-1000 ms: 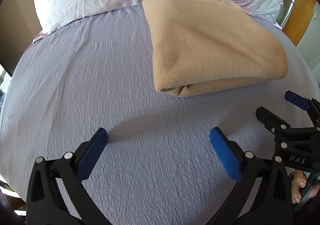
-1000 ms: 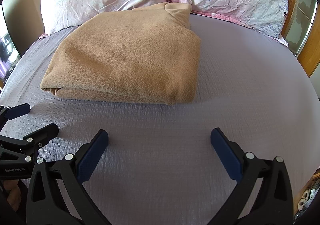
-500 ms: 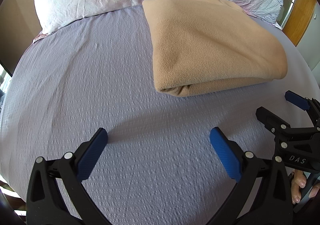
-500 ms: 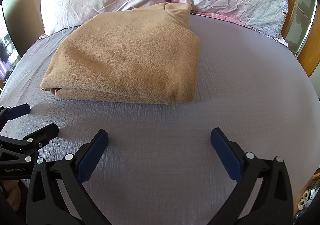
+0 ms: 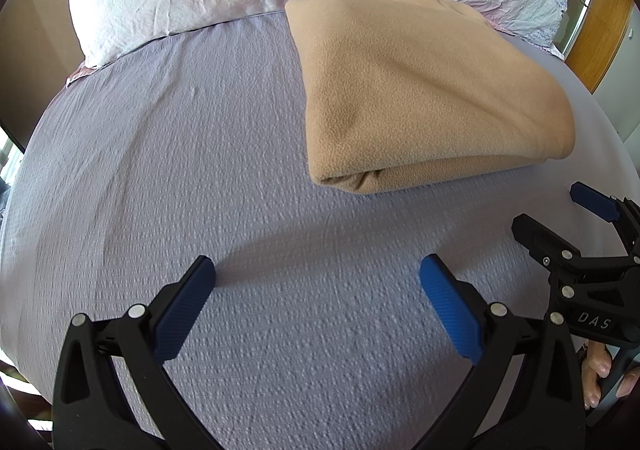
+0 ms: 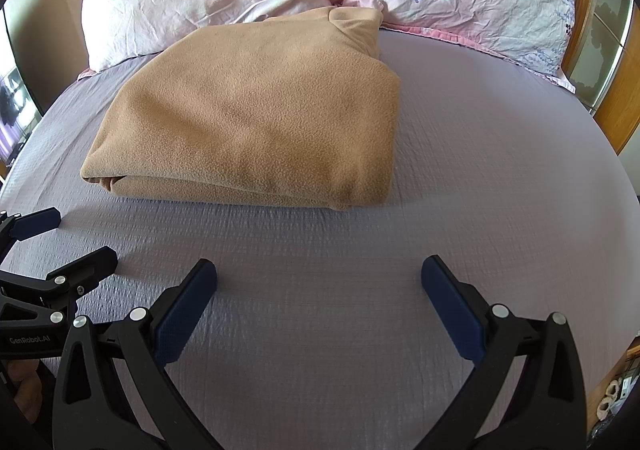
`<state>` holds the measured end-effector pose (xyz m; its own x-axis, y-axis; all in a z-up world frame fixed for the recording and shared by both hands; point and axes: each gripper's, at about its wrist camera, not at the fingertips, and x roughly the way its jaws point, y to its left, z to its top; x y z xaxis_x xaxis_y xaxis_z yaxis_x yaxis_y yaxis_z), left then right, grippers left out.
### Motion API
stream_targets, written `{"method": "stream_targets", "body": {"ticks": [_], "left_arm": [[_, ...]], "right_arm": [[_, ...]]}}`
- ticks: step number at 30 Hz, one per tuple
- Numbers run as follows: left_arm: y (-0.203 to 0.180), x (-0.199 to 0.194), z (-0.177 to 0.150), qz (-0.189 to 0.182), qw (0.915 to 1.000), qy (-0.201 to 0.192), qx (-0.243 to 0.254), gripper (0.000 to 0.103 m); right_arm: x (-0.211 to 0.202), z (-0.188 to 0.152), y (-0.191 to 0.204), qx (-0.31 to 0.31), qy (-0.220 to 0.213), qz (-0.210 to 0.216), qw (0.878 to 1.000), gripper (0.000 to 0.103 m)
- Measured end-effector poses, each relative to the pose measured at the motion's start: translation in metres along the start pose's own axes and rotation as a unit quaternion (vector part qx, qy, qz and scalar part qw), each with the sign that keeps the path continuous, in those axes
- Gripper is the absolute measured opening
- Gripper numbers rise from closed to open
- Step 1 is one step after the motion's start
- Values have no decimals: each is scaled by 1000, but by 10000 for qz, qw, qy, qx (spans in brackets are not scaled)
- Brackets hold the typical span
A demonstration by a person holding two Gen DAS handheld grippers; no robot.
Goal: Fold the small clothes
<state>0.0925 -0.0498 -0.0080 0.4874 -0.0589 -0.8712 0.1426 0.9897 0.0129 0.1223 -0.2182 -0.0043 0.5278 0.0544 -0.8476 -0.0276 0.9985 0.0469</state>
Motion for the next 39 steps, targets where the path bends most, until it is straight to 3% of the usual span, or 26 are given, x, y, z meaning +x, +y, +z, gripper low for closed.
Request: {"method": "stream_targets", "body": {"ticks": [39], "left_arm": [[2, 3, 2, 51, 10000, -24, -68, 101]], "right_arm": [[-2, 1, -1, 60, -35, -31, 10000, 102]]}}
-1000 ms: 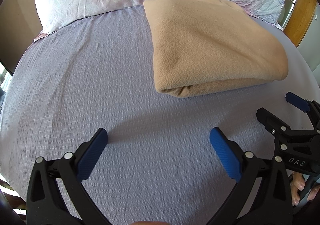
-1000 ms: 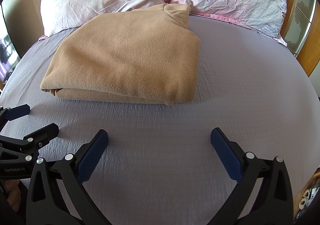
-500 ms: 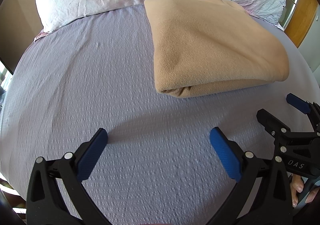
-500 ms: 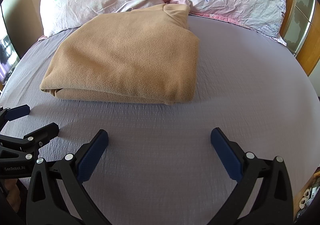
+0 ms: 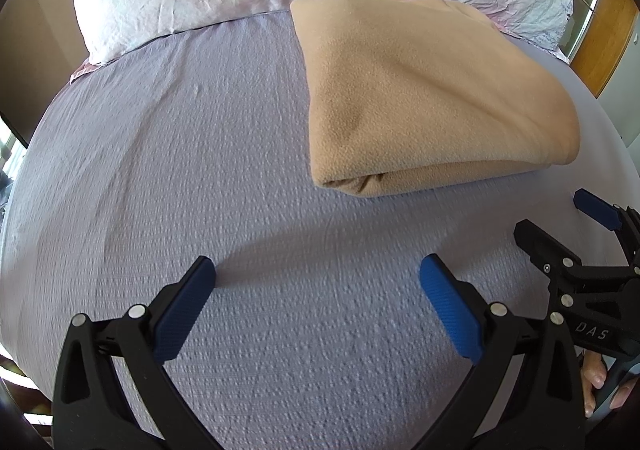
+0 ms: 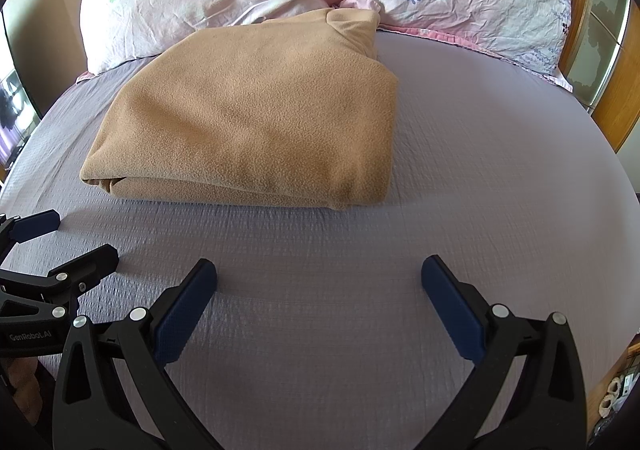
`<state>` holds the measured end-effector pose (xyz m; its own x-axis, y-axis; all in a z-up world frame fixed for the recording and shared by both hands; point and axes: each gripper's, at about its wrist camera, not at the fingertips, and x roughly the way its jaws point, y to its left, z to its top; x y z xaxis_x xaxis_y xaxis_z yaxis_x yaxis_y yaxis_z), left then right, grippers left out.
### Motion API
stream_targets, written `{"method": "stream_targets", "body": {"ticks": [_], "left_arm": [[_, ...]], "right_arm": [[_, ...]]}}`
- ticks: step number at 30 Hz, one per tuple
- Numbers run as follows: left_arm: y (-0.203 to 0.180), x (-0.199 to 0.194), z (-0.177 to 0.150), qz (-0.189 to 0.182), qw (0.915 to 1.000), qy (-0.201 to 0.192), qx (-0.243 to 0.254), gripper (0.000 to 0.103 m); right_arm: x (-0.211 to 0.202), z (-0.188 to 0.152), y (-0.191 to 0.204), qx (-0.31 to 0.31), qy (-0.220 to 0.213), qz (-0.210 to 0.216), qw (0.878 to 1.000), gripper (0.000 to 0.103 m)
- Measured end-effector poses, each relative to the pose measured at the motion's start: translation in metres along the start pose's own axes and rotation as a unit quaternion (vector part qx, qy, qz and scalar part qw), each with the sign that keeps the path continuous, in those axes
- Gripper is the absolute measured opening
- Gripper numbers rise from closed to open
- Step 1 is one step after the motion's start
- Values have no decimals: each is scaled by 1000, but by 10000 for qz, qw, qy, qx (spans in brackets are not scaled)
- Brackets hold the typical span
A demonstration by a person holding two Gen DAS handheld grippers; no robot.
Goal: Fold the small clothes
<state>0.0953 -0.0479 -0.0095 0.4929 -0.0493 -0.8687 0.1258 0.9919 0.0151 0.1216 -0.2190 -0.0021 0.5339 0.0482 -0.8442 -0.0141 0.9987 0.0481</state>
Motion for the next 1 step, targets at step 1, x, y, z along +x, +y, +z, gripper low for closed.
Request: {"method": "stream_targets", "body": {"ticks": [1], "left_arm": [[0, 0, 0, 0, 10000, -4, -5, 101]], "right_arm": [[0, 1, 0, 7, -1, -5, 10000, 102]]}}
